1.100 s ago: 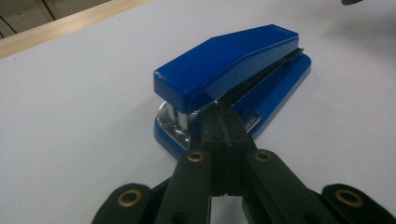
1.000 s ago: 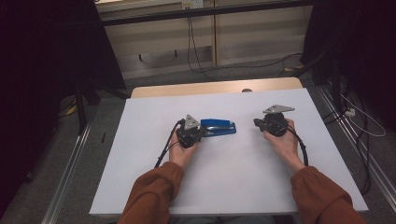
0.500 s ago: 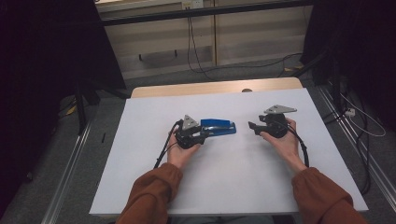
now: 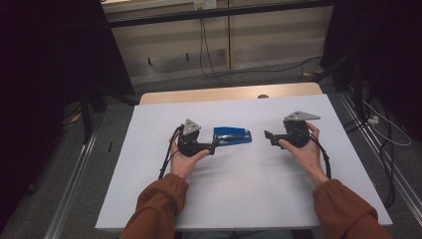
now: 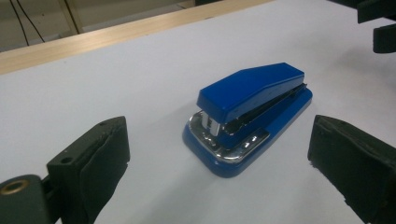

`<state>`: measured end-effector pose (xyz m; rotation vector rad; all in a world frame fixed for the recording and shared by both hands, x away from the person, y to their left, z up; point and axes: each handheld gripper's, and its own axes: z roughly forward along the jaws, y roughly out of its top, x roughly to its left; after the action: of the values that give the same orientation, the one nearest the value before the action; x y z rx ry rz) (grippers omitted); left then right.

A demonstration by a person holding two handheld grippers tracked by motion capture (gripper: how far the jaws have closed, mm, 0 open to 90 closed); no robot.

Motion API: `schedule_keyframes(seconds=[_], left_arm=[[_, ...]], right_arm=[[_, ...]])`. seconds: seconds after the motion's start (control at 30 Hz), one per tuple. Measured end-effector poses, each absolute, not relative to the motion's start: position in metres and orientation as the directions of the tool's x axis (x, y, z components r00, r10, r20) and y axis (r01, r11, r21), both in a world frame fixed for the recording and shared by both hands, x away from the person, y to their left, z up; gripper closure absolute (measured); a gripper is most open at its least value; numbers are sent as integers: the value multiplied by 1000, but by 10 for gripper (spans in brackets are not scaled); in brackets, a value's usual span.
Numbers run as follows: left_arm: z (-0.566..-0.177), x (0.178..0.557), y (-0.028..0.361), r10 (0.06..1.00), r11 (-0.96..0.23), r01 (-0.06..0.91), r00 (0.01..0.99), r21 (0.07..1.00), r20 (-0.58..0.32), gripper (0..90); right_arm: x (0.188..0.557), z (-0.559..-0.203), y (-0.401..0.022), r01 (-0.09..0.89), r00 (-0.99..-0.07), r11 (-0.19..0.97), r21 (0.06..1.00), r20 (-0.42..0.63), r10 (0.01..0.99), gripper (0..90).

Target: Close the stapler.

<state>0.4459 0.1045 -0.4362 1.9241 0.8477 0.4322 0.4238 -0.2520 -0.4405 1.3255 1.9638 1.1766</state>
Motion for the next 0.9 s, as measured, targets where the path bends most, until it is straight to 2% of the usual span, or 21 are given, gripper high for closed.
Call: schedule_keyframes(seconds=[0.07,0.3,0.67,0.9], left_arm=[[-435,443,109,707,-289,359,705,888,-54,30],[-426,434,121,727,-271,330,686,904,-32,32],[-421,417,148,743,-247,313,669,917,-28,46],[-425,404,165,767,-256,275,642,927,21,57]], right_arm=[[422,-439,-252,484,-415,167,859,57,908,54],[413,-431,-254,483,-389,133,866,76,918,58],[389,-426,-260,441,-368,133,888,43,929,61],[376,-428,-262,430,-373,134,893,40,927,60]])
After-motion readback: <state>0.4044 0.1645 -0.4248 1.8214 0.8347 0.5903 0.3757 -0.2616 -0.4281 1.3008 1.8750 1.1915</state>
